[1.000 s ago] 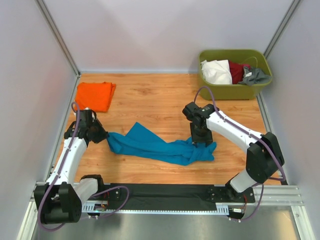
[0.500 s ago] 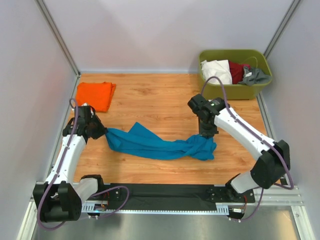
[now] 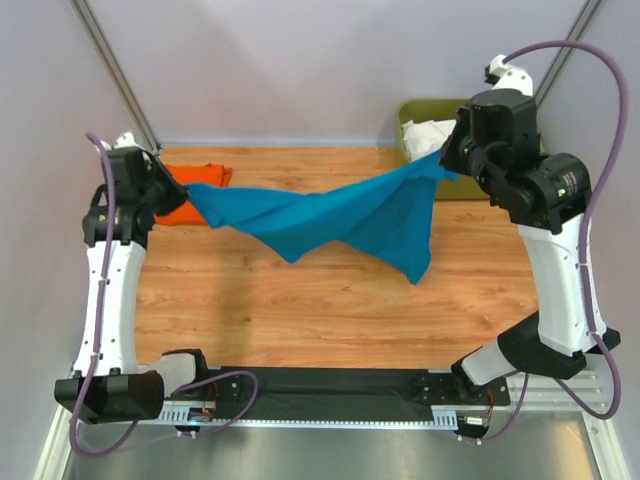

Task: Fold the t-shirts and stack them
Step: Flatten the tshirt out

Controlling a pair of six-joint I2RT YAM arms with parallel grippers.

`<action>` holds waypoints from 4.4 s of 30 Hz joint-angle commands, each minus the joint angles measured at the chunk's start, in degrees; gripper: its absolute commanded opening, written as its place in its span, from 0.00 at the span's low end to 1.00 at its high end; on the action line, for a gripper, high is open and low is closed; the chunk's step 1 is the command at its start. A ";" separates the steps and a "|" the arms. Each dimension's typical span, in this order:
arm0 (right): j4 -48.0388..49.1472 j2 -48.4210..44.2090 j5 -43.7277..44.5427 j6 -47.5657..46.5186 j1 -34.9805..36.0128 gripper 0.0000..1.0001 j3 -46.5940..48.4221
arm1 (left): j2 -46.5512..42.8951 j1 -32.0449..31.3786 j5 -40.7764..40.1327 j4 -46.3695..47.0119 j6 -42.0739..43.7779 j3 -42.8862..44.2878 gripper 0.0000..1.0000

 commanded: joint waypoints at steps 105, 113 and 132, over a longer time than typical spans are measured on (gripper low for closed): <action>20.24 13.56 -15.82 4.14 -9.65 0.00 -53.86 | -1.34 12.42 -5.58 -14.82 -14.45 -20.77 0.00; 13.65 7.99 -29.17 5.56 -7.98 0.00 -69.69 | 4.72 15.23 -4.79 -18.86 -16.99 -19.89 0.00; 16.54 28.91 -37.10 6.00 -7.02 0.57 -26.19 | 3.24 15.59 2.42 -13.06 -11.64 -23.75 0.06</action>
